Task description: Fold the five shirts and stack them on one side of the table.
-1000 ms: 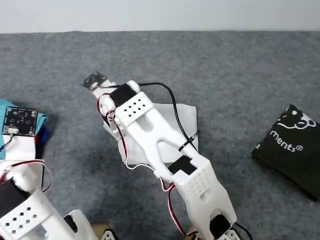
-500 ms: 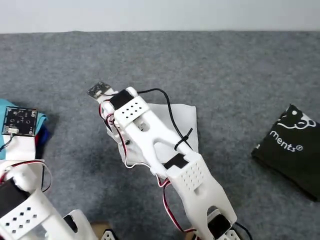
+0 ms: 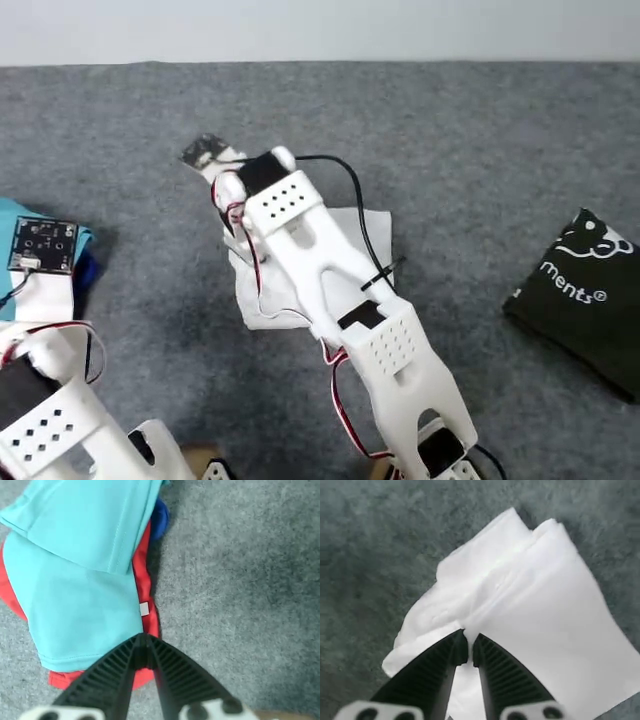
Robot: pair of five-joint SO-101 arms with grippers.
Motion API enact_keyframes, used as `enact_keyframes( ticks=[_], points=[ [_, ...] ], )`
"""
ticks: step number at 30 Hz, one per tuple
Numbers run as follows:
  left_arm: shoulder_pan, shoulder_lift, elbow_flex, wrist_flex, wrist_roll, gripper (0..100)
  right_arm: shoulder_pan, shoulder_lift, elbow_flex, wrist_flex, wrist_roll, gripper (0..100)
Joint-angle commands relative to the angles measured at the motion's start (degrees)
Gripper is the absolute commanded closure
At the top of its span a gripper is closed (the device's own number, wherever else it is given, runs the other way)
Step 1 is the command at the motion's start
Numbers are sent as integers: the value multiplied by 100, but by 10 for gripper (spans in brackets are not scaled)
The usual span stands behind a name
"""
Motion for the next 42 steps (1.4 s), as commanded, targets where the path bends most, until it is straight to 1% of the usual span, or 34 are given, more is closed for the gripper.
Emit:
enact_keyframes(
  ticks=[1,5,9,11,13,16,18,20,23,29,31,34,42],
  points=[
    [35,-53,-13,-193,-44,994,-224,-189,-598,189,141,988],
    [44,-53,-13,-193,-44,994,-400,-101,-589,75,141,988],
    [44,-53,-13,-193,-44,994,-400,242,-624,57,132,987],
    [44,-53,-13,-193,-44,994,-400,321,-624,84,132,969],
    [44,-44,-13,-193,-44,994,-400,312,-624,110,105,909],
    [44,-26,-13,-193,-44,994,-400,101,-721,286,62,783],
    [44,-26,-13,-193,-44,994,-391,-92,-765,312,-158,742],
    [44,-26,-13,-193,-44,994,-382,-330,-721,330,-229,752],
    [44,-26,-4,-193,-44,994,-374,-725,-352,338,-229,801],
    [35,-53,356,-281,-26,994,-400,-1349,1037,330,-220,993],
    [26,-53,400,-237,-26,994,-365,-1420,1486,330,-237,980],
    [26,-53,409,-237,-26,994,-409,-1367,1925,312,-255,989],
    [26,-53,418,-264,-26,994,-892,-532,1987,242,-237,988]
  ],
)
